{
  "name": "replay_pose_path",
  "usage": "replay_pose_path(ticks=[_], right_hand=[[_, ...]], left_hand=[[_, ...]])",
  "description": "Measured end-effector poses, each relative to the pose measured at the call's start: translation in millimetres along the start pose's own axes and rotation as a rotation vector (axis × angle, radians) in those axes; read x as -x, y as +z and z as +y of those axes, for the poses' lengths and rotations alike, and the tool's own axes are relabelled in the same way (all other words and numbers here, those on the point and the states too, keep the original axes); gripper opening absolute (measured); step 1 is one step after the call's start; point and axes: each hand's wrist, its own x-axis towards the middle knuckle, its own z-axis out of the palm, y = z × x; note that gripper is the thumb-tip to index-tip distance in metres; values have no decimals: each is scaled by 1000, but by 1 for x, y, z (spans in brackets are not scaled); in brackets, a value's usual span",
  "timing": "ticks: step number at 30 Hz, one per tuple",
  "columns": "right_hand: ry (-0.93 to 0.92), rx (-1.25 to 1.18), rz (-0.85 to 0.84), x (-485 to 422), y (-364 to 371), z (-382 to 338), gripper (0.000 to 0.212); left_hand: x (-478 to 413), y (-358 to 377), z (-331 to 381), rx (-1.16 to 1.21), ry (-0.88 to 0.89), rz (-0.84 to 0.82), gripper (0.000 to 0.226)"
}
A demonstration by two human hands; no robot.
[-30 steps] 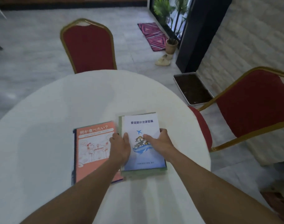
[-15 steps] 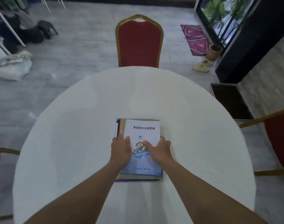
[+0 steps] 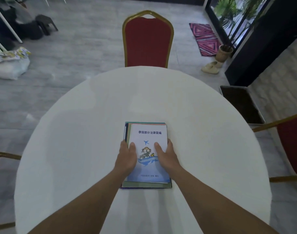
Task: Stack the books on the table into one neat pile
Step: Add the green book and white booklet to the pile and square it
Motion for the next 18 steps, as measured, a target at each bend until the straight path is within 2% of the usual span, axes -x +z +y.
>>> replay_pose_path(ticks=[1, 2, 4, 6, 13, 18], right_hand=[[2, 29, 15, 2, 3, -1, 70], [-5, 55, 32, 1, 6, 0, 74], [-22, 91, 52, 3, 9, -3, 66], [-30, 110, 56, 3, 7, -5, 67], [-44, 164, 60, -8, 9, -3, 98], [-45, 143, 46, -9, 8, -2, 94]], left_hand=[[1, -1, 0, -22, 5, 0, 50], [1, -3, -2, -48, 10, 5, 50], [0, -6, -3, -60, 11, 5, 49], [1, -7, -1, -47, 24, -4, 48], [-4, -1, -5, 35, 85, -6, 46], [-6, -2, -7, 27, 88, -35, 48]])
